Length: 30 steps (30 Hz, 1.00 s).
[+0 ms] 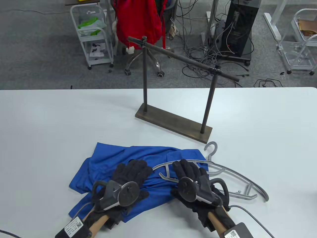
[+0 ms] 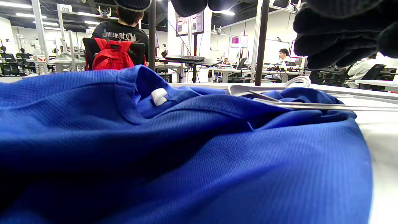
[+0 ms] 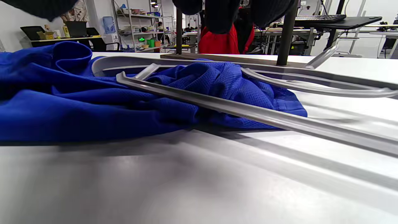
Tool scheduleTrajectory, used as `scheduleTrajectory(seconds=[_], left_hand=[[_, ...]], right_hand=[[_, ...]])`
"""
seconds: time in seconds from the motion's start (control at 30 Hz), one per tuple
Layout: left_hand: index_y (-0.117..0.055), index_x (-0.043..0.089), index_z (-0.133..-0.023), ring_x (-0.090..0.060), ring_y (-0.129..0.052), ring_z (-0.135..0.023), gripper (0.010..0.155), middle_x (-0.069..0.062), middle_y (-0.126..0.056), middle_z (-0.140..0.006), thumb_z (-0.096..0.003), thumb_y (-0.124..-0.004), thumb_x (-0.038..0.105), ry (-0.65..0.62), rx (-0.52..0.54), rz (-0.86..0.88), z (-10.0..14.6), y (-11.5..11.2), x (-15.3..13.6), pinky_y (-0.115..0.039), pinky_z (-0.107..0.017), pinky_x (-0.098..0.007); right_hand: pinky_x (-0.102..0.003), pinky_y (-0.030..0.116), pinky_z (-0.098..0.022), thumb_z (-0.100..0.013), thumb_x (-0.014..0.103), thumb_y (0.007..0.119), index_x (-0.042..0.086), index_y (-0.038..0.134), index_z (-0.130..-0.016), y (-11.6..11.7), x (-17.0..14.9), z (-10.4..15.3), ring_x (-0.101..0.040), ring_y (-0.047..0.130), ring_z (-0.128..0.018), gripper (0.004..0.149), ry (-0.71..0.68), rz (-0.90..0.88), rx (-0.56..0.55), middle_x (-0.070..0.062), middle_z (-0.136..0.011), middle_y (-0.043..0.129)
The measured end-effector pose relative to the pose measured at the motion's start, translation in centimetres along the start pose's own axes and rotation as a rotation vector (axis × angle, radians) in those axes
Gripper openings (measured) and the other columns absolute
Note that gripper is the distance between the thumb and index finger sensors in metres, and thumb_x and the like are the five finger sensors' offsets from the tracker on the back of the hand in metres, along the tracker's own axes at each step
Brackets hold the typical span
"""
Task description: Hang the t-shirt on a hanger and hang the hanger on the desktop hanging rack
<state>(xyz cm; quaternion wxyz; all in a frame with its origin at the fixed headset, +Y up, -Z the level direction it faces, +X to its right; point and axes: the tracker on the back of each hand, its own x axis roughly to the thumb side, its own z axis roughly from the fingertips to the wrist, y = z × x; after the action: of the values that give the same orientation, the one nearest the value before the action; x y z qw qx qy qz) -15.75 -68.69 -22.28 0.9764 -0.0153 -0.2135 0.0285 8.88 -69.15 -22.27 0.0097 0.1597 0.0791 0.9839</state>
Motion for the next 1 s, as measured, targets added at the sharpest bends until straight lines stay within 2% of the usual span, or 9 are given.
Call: scheduleTrajectory(seconds=[0.2, 0.37, 0.57, 0.7, 1.0], left_hand=[[-0.025, 0.056, -0.110, -0.014, -0.043, -0.124, 0.084, 0.017, -0.033, -0.129, -0.0370, -0.064, 0.070, 0.024, 0.002, 0.006, -0.2, -0.1, -0.7, -0.043, -0.091, -0.056], [-0.026, 0.055, -0.110, -0.014, -0.044, -0.123, 0.084, 0.016, -0.035, -0.129, -0.0371, -0.064, 0.070, 0.016, -0.002, 0.004, -0.2, -0.1, -0.7, -0.043, -0.091, -0.057], [-0.027, 0.055, -0.111, -0.014, -0.045, -0.123, 0.084, 0.017, -0.036, -0.129, -0.0371, -0.064, 0.070, 0.019, -0.013, -0.011, -0.3, 0.0, -0.7, -0.043, -0.091, -0.057], [-0.028, 0.055, -0.111, -0.015, -0.046, -0.123, 0.084, 0.016, -0.037, -0.129, -0.0372, -0.065, 0.070, 0.028, -0.014, -0.010, -0.3, 0.0, -0.8, -0.045, -0.090, -0.057], [-0.030, 0.054, -0.111, -0.015, -0.049, -0.121, 0.083, 0.016, -0.042, -0.128, -0.0374, -0.065, 0.069, 0.036, -0.015, -0.010, -0.3, 0.1, -0.9, -0.046, -0.089, -0.057]], right_hand=[[-0.062, 0.042, -0.084, -0.045, 0.065, 0.060, 0.033, 0.009, -0.111, 0.1, -0.2, -0.1, -0.034, 0.040, -0.118, 0.089, 0.014, 0.010, -0.010, -0.002, -0.124, 0.024], [-0.063, 0.044, -0.083, -0.045, 0.065, 0.061, 0.033, 0.012, -0.112, -0.8, -1.2, 0.1, -0.035, 0.042, -0.117, 0.089, 0.054, 0.040, -0.101, -0.002, -0.124, 0.026], [-0.064, 0.046, -0.081, -0.045, 0.064, 0.062, 0.030, 0.018, -0.113, -2.6, -4.3, 0.3, -0.038, 0.046, -0.115, 0.087, 0.181, 0.084, -0.260, -0.005, -0.123, 0.030], [-0.064, 0.047, -0.080, -0.046, 0.063, 0.062, 0.029, 0.022, -0.114, -2.9, -7.7, 0.6, -0.038, 0.047, -0.114, 0.086, 0.310, 0.055, -0.294, -0.006, -0.123, 0.032], [-0.064, 0.051, -0.078, -0.048, 0.058, 0.065, 0.025, 0.029, -0.113, -0.8, -14.2, -0.4, -0.037, 0.056, -0.111, 0.081, 0.546, -0.034, -0.177, -0.006, -0.120, 0.045]])
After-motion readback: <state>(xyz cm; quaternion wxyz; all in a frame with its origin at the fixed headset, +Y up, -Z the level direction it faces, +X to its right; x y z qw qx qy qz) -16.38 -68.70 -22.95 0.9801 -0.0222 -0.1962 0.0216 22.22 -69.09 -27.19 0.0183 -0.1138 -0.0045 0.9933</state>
